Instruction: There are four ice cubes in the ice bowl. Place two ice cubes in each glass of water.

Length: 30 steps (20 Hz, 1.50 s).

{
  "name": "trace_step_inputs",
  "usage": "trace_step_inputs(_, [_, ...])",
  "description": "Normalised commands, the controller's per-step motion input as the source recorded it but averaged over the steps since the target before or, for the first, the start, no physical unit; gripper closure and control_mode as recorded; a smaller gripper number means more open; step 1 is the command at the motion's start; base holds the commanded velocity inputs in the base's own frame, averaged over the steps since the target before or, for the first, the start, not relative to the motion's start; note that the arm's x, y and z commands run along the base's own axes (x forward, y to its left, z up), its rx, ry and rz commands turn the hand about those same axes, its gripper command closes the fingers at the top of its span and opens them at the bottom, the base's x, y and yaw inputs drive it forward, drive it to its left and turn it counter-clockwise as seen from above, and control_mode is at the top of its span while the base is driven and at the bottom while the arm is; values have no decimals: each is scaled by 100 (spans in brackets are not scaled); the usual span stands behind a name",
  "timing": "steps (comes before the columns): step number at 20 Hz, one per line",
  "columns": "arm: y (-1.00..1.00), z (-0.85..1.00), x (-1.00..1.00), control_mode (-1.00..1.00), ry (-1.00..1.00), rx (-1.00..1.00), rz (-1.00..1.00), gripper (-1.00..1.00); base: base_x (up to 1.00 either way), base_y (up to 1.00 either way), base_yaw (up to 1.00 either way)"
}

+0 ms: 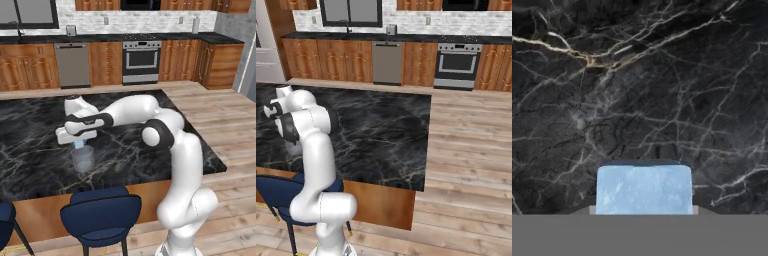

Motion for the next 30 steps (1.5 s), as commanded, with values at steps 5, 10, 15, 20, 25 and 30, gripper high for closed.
trace_step_inputs(5, [0,-13,-24,-100,0,0,0,100,0,0,0])
trace_step_inputs(10, [-17,-1,-25,-100,-4,0,0,100,0,0,0])
trace_step_inputs(15, [-36,-6,-37,-100,-1,0,0,100,0,0,0])
trace_step_inputs(20, [-1,-14,-12,-100,0,1,0,100,0,0,0])
trace_step_inputs(25, [2,-2,19,-100,1,1,0,-100,0,0,0])
trace_step_inputs(30, [0,81,-15,-100,1,5,0,-100,0,0,0])
